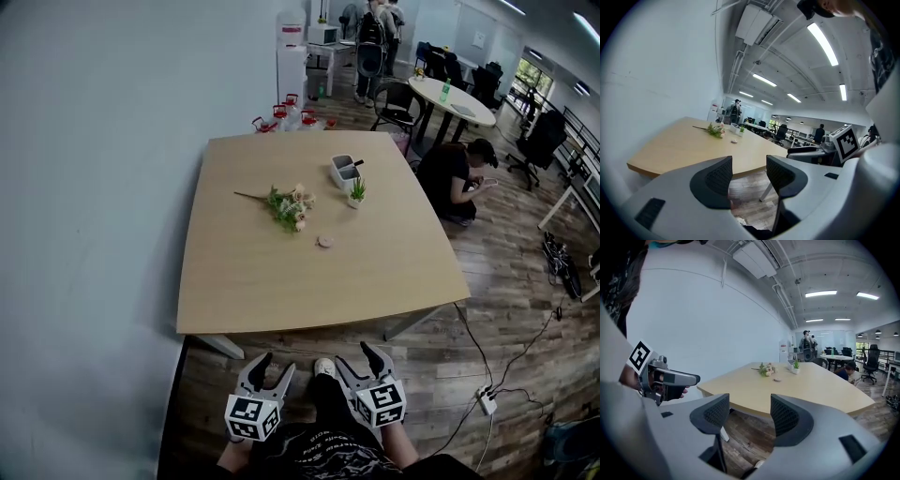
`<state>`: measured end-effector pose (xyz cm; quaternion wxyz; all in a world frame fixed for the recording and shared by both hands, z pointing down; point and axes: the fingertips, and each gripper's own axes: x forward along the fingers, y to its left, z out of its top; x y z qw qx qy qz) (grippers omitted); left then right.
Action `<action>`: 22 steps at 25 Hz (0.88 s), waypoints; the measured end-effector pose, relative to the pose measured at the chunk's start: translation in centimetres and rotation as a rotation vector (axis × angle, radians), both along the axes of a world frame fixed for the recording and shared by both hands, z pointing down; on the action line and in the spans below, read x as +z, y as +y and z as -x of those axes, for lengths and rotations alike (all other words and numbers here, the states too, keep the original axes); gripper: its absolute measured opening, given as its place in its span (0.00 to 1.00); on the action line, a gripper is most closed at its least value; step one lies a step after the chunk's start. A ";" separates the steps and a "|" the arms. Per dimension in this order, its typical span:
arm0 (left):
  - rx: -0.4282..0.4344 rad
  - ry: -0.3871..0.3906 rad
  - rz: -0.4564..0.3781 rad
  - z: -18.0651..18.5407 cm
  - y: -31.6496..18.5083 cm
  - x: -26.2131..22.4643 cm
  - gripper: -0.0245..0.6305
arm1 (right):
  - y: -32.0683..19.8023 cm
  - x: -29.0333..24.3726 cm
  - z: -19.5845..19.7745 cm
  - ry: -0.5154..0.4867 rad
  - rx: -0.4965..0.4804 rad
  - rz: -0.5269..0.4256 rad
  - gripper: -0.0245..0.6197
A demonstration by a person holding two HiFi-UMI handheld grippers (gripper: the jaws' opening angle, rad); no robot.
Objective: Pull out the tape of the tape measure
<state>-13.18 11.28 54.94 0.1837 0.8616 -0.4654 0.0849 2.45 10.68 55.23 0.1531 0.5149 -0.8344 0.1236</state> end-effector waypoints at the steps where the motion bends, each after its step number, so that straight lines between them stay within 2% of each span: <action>1: -0.009 -0.002 0.004 -0.1 -1.1 0.0 0.39 | -1.5 0.3 -0.3 -0.002 -0.005 0.009 0.49; 8: -0.086 -0.016 0.009 -1.5 -9.0 -1.1 0.39 | -10.8 -0.5 -1.7 0.024 -0.084 0.010 0.49; 14: -0.100 -0.033 0.009 -4.4 -14.8 -1.3 0.39 | -17.4 -1.5 -3.1 0.072 -0.156 -0.006 0.49; 22: -0.133 -0.037 -0.004 -7.0 -20.7 -1.3 0.39 | -22.8 -1.2 -4.9 0.063 -0.208 -0.001 0.49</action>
